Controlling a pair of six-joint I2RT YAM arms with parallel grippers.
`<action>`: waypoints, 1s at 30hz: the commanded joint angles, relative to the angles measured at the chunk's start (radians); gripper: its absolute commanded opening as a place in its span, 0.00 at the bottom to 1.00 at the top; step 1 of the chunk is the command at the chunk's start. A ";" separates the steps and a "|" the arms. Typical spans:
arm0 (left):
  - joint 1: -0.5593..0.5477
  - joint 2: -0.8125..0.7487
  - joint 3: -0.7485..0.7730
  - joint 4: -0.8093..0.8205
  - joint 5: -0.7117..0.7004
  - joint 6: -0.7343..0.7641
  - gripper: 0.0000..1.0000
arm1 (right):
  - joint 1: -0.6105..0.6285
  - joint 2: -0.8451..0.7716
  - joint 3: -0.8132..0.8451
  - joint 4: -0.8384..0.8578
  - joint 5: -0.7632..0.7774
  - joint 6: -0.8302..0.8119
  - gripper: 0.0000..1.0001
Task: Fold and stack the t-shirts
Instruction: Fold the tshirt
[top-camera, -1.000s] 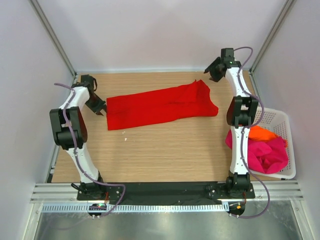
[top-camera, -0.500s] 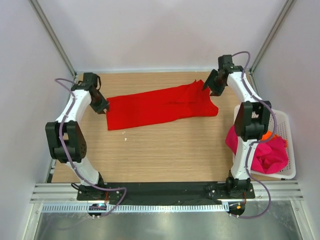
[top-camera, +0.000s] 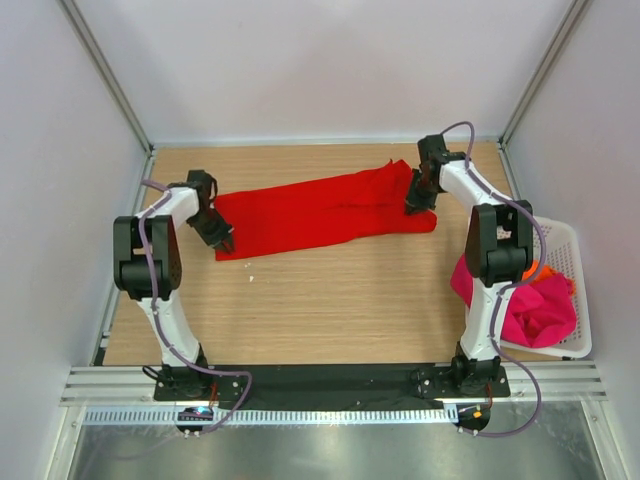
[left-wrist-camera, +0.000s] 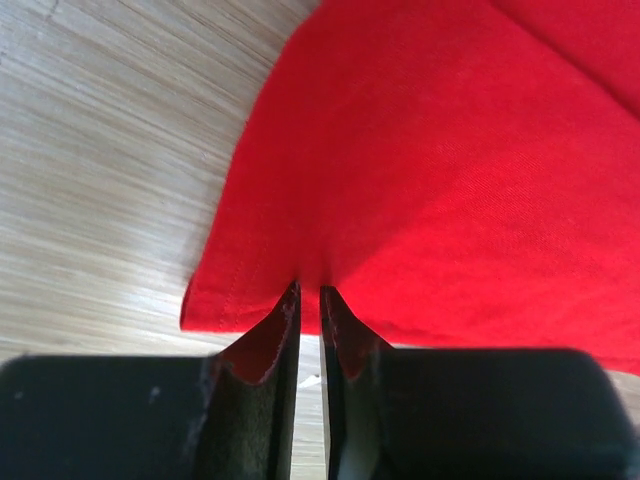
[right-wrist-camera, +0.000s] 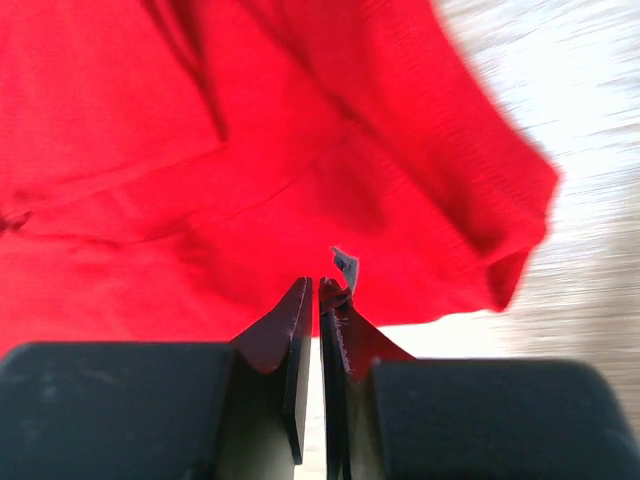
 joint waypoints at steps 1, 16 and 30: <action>-0.002 0.031 -0.008 0.010 -0.028 0.005 0.13 | -0.005 -0.011 -0.019 0.026 0.109 -0.061 0.14; 0.081 0.047 -0.115 -0.139 -0.168 -0.026 0.05 | -0.005 -0.063 -0.244 -0.048 0.322 -0.040 0.13; 0.046 -0.257 -0.258 -0.108 0.033 0.041 0.18 | -0.004 -0.341 -0.295 0.023 0.127 -0.097 0.33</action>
